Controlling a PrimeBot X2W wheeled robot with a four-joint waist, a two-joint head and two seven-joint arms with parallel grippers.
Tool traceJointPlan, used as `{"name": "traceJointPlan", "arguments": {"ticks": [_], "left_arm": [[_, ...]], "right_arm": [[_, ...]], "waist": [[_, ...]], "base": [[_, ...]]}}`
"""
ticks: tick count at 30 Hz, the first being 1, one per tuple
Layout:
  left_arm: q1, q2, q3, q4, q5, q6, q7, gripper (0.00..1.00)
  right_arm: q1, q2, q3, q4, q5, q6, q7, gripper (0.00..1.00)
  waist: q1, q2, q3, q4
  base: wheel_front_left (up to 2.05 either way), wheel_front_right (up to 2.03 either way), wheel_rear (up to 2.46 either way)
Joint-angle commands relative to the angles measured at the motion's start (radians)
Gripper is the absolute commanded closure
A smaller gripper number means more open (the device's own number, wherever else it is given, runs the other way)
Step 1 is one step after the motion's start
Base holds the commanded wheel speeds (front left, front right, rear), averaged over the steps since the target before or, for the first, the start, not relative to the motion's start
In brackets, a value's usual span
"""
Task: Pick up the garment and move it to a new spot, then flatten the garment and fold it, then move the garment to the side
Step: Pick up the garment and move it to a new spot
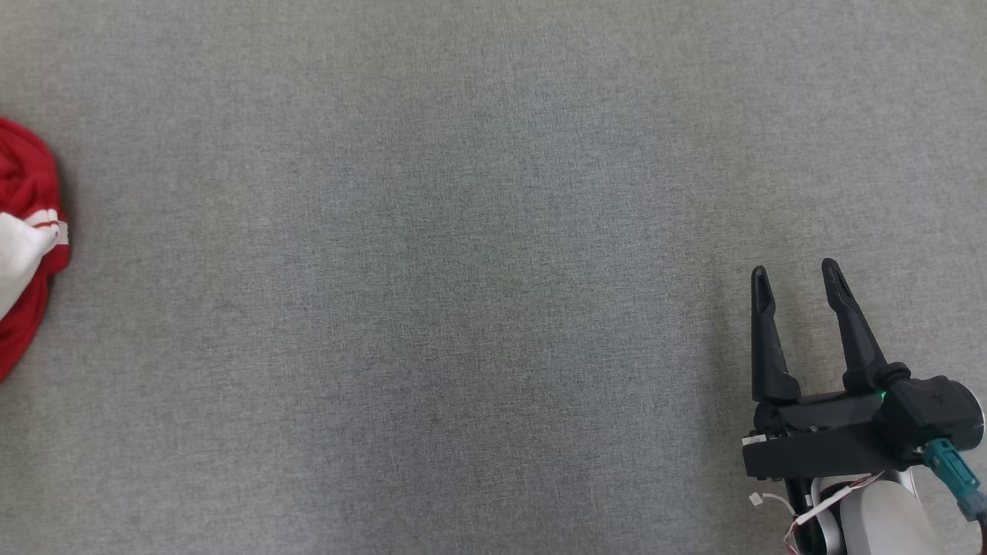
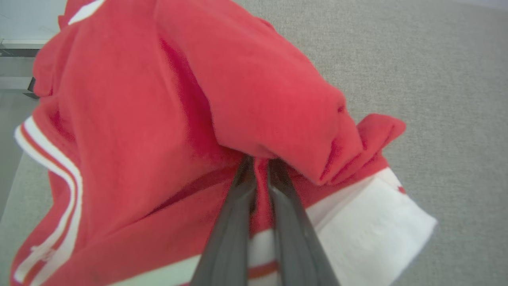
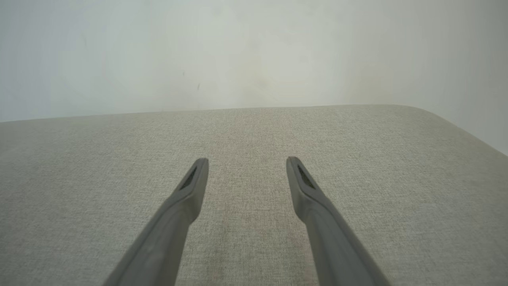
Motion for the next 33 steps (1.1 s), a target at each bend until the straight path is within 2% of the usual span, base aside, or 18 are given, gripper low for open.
{"name": "traceJointPlan", "arguments": {"ticks": [1,10,16,22,29,33], "left_arm": [[0.002,0.009,0.000,0.002,0.010,0.002,-0.027,1.00],[-0.070,0.046,0.000,-0.043,0.088,0.014,-0.251,1.00],[-0.137,0.059,-0.023,-0.156,0.136,0.017,-0.342,1.00],[-0.211,0.022,-0.063,-0.298,0.159,0.022,-0.337,1.00],[-0.280,-0.028,-0.124,-0.413,0.166,0.022,-0.284,1.00],[-0.317,-0.083,-0.172,-0.455,0.161,0.020,-0.260,1.00]], "right_arm": [[-0.001,-0.001,-0.004,-0.001,0.009,-0.002,-0.005,0.00],[0.014,-0.001,0.012,0.023,0.039,-0.002,-0.005,0.00],[0.029,-0.001,0.016,0.044,0.064,-0.002,-0.005,0.00],[0.049,-0.001,0.012,0.052,0.089,-0.002,-0.005,0.00],[0.061,-0.001,0.029,0.057,0.122,-0.002,-0.003,0.00],[0.070,-0.001,0.038,0.062,0.140,-0.002,-0.003,0.00]], "waist": [[0.0000,-0.0001,-0.008,0.002],[0.0000,-0.0001,-0.082,0.032],[0.0000,-0.0001,-0.144,0.032],[0.0000,-0.0001,-0.190,-0.002],[0.0000,-0.0001,-0.214,-0.087],[0.0000,-0.0001,-0.217,-0.156]], "base": [[0.00,0.00,0.00],[0.00,0.00,0.00],[0.00,0.00,0.00],[0.00,0.00,0.00],[0.00,0.00,0.00],[0.00,0.00,0.00]]}}
